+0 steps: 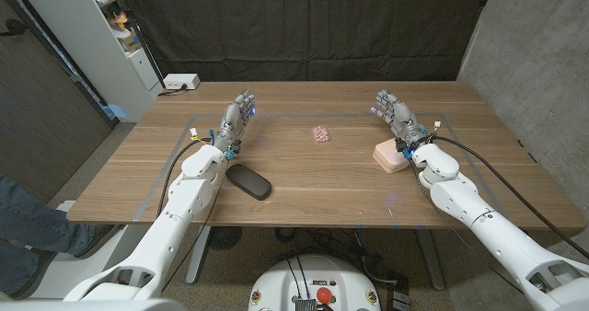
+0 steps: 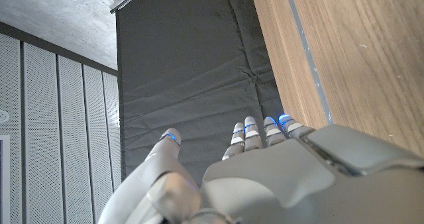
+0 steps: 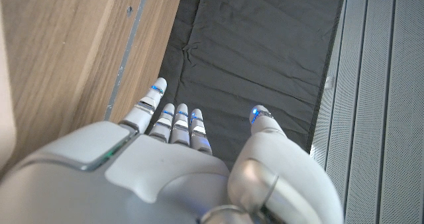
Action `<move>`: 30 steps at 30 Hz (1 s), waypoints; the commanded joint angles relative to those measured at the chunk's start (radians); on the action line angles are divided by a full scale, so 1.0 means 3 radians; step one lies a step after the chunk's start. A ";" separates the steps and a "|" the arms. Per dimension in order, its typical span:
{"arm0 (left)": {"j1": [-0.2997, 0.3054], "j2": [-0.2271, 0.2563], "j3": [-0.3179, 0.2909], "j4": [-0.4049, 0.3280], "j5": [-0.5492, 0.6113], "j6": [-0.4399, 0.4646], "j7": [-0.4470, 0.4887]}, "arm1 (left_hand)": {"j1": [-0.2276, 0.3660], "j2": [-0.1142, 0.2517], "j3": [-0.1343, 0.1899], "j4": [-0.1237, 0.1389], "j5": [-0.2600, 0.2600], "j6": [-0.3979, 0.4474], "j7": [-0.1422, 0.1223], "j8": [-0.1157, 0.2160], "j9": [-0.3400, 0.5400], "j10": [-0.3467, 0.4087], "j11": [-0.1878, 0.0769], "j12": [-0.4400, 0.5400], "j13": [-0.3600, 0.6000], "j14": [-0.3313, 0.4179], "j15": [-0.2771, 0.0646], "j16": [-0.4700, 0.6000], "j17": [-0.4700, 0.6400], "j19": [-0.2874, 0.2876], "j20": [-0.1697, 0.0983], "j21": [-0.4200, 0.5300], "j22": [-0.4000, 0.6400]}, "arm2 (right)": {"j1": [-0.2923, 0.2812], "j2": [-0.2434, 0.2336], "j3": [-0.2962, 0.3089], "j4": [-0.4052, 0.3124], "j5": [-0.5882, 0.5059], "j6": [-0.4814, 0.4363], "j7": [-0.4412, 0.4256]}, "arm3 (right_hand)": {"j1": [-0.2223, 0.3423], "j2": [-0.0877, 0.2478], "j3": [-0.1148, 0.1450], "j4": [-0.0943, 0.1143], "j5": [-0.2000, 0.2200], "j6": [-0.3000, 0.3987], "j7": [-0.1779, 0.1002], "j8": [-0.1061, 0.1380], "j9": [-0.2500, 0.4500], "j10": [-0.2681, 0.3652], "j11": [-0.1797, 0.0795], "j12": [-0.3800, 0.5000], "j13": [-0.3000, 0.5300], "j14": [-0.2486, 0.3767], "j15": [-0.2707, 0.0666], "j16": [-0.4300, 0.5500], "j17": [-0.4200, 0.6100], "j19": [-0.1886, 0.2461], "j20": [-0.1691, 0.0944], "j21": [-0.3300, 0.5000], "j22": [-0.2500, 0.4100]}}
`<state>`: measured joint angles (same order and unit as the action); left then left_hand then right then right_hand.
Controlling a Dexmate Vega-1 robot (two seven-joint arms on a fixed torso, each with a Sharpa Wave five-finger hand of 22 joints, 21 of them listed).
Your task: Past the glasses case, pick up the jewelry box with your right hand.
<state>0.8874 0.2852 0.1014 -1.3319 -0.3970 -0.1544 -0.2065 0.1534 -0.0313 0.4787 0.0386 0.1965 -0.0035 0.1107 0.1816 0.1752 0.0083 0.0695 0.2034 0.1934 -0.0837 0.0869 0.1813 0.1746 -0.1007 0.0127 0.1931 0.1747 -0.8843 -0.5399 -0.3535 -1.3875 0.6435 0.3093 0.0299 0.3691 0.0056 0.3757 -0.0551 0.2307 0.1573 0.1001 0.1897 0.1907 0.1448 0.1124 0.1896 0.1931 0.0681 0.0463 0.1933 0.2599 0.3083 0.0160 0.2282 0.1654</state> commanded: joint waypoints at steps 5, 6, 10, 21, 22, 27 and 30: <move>-0.0026 -0.0093 -0.0043 0.0017 0.0101 0.0024 -0.0074 | 0.0034 0.0015 -0.0007 -0.0026 0.0001 -0.0002 0.0031 0.0015 0.0005 -0.0012 0.0036 0.0021 0.0004 -0.0004 0.0029 0.0016 0.0019 -0.0014 0.0009 0.0012 0.0012 | -0.0075 -0.0093 0.0036 -0.0104 -0.0138 0.0127 -0.0042 | 0.0039 0.0013 0.0006 -0.0037 0.0011 0.0019 -0.0001 0.0021 0.0008 0.0027 -0.0013 0.0022 0.0011 0.0009 0.0008 0.0019 -0.0009 0.0002 0.0008 -0.0023 0.0012; -0.0028 -0.0099 -0.0040 0.0024 0.0104 0.0019 -0.0077 | 0.0034 0.0016 -0.0007 -0.0026 0.0001 -0.0002 0.0031 0.0015 0.0005 -0.0011 0.0035 0.0021 0.0004 -0.0004 0.0030 0.0016 0.0019 -0.0014 0.0006 0.0012 0.0012 | -0.0082 -0.0097 0.0042 -0.0096 -0.0145 0.0149 -0.0038 | 0.0041 0.0013 0.0006 -0.0039 0.0011 0.0019 -0.0002 0.0021 0.0008 0.0026 -0.0011 0.0022 0.0011 0.0009 0.0008 0.0019 -0.0010 0.0001 0.0009 -0.0024 0.0012; -0.0028 -0.0108 -0.0039 0.0025 0.0111 0.0012 -0.0082 | 0.0035 0.0019 -0.0009 -0.0030 0.0000 -0.0002 0.0032 0.0015 0.0005 -0.0013 0.0032 0.0020 0.0003 -0.0004 0.0028 0.0016 0.0019 -0.0014 0.0002 0.0012 0.0012 | -0.0101 -0.0111 0.0053 -0.0102 -0.0148 0.0170 -0.0034 | 0.0050 0.0013 0.0005 -0.0048 0.0011 0.0020 -0.0001 0.0021 0.0007 0.0023 -0.0013 0.0022 0.0011 0.0009 0.0011 0.0018 -0.0017 -0.0001 0.0008 -0.0031 0.0012; 0.0005 -0.0103 -0.0047 -0.0037 0.0125 0.0030 -0.0056 | 0.0037 0.0027 -0.0014 -0.0040 -0.0003 -0.0001 0.0039 0.0015 0.0005 -0.0017 0.0043 0.0020 0.0003 -0.0013 0.0035 0.0014 0.0019 -0.0017 0.0010 0.0011 0.0012 | -0.0143 -0.0142 0.0087 -0.0132 -0.0155 0.0244 -0.0013 | 0.0056 0.0015 0.0000 -0.0057 0.0010 0.0021 -0.0007 0.0022 0.0006 0.0021 -0.0012 0.0022 0.0010 0.0006 0.0013 0.0020 -0.0027 -0.0005 0.0010 -0.0044 0.0012; 0.0008 -0.0102 -0.0047 -0.0043 0.0125 0.0033 -0.0053 | 0.0037 0.0027 -0.0014 -0.0041 -0.0003 -0.0001 0.0039 0.0015 0.0005 -0.0017 0.0041 0.0020 0.0003 -0.0013 0.0035 0.0013 0.0019 -0.0017 0.0009 0.0011 0.0012 | -0.0150 -0.0144 0.0093 -0.0146 -0.0145 0.0239 -0.0016 | 0.0055 0.0016 -0.0001 -0.0057 0.0009 0.0025 -0.0006 0.0024 0.0006 0.0021 -0.0013 0.0022 0.0010 0.0006 0.0010 0.0020 -0.0027 -0.0006 0.0010 -0.0045 0.0012; 0.0022 -0.0097 -0.0047 -0.0072 0.0124 0.0044 -0.0047 | 0.0038 0.0029 -0.0016 -0.0044 -0.0004 0.0002 0.0034 0.0016 0.0005 -0.0016 0.0036 0.0021 0.0003 -0.0014 0.0029 0.0013 0.0019 -0.0018 0.0004 0.0011 0.0012 | -0.0169 -0.0154 0.0117 -0.0163 -0.0114 0.0262 0.0008 | 0.0055 0.0017 -0.0005 -0.0060 0.0008 0.0032 -0.0011 0.0026 0.0006 0.0023 -0.0011 0.0023 0.0009 0.0006 0.0006 0.0022 -0.0030 -0.0007 0.0011 -0.0050 0.0013; 0.0029 -0.0095 -0.0042 -0.0091 0.0130 0.0042 -0.0040 | 0.0038 0.0031 -0.0019 -0.0049 -0.0005 -0.0002 0.0032 0.0014 0.0005 -0.0020 0.0036 0.0019 0.0003 -0.0015 0.0033 0.0014 0.0019 -0.0022 0.0008 0.0010 0.0012 | -0.0190 -0.0172 0.0132 -0.0179 -0.0117 0.0290 0.0018 | 0.0057 0.0017 -0.0006 -0.0062 0.0008 0.0032 -0.0012 0.0026 0.0006 0.0025 -0.0011 0.0024 0.0009 0.0005 0.0004 0.0022 -0.0032 -0.0006 0.0012 -0.0052 0.0013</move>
<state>0.8873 0.2559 0.0887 -1.3406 -0.3616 -0.1475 -0.2253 0.1586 -0.0260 0.4713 0.0314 0.1964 -0.0035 0.1106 0.1815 0.1751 0.0044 0.0731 0.2033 0.1932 -0.0880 0.0911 0.1812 0.1744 -0.1006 0.0127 0.1931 0.1745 -0.9250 -0.5793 -0.3279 -1.4273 0.6032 0.3756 0.0255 0.3757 0.0123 0.3712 -0.0675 0.2307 0.1572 0.1002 0.1897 0.1908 0.1447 0.1123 0.1896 0.1929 0.0680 0.0463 0.1933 0.2508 0.3081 0.0162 0.2144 0.1653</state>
